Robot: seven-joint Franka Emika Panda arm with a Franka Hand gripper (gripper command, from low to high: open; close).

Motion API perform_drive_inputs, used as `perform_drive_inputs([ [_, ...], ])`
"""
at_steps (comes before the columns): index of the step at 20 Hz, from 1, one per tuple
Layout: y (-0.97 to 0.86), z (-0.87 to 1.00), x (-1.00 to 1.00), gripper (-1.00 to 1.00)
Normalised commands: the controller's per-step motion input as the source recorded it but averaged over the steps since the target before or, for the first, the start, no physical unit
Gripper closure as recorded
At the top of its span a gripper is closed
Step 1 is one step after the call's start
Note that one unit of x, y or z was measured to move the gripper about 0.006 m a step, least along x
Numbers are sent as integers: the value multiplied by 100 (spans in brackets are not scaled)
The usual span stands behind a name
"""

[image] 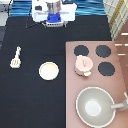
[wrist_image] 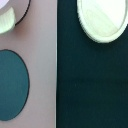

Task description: Take the lid off the pot, put the pot on the plate, and use the tool to push the pot to the front of the table.

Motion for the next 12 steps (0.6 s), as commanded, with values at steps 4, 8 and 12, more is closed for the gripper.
perform_drive_inputs([
  [4,0,0,0,-100],
  [8,35,21,8,-100],
  [12,84,68,46,-100],
])
